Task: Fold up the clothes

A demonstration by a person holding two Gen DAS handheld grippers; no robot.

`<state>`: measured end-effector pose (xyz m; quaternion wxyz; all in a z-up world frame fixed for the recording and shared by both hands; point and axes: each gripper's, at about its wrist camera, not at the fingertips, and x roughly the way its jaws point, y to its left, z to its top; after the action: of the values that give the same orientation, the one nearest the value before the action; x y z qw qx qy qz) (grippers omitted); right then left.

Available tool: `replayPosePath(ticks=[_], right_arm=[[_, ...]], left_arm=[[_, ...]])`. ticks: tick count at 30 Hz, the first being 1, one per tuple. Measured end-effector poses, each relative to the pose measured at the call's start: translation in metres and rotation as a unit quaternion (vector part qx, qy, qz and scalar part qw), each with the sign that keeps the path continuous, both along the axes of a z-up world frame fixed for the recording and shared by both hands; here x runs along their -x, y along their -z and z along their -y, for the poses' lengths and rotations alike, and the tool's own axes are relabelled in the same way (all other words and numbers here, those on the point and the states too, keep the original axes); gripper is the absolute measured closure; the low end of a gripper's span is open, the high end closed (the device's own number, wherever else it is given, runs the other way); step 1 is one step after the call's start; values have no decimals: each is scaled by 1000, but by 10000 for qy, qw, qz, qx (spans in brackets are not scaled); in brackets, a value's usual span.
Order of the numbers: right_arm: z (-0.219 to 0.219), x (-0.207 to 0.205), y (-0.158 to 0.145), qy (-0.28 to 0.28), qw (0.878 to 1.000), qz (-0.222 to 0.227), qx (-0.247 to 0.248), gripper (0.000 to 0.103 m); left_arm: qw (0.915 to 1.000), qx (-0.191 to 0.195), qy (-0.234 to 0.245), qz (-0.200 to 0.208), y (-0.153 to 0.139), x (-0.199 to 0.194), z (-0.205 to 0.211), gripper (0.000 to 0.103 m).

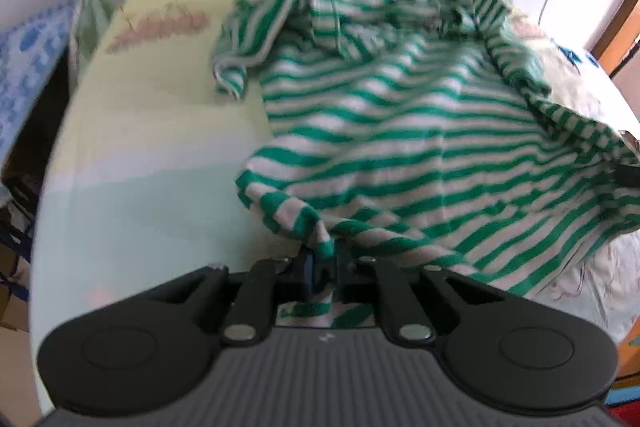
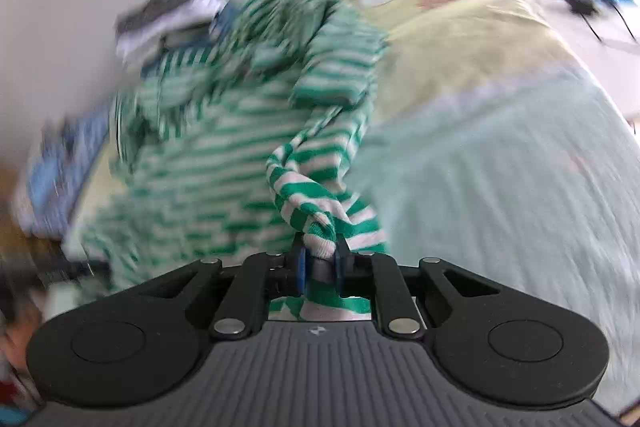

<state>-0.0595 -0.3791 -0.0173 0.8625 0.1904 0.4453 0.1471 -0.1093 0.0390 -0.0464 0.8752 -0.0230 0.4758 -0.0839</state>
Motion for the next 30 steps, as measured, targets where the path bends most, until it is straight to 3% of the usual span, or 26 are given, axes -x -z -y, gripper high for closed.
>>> replayPosePath(ticks=[6, 13, 14, 18, 22, 27, 30], right_arm=[[28, 23, -51, 390, 9978, 310, -445, 92], [42, 49, -105, 339, 9970, 652, -244, 95], [43, 51, -109, 287, 9974, 635, -185, 95], [50, 59, -117, 41, 9986, 507, 150, 95], [60, 57, -94, -54, 9980, 143, 618, 95], [70, 45, -23, 69, 9907, -755, 1132, 95], [67, 40, 5, 68, 9863, -1016, 1299, 89]], left_arm=[[9977, 50, 30, 677, -60, 28, -14, 97], [9937, 4, 223, 1100, -115, 68, -17, 99], [9930, 1, 241, 1156, -122, 75, -17, 103], [9915, -114, 292, 1264, -141, 101, -22, 103], [9945, -210, 274, 986, -127, 102, -24, 103], [9988, -143, 274, 371, -83, 87, -20, 97], [9995, -164, 253, -39, -49, 77, -13, 69]])
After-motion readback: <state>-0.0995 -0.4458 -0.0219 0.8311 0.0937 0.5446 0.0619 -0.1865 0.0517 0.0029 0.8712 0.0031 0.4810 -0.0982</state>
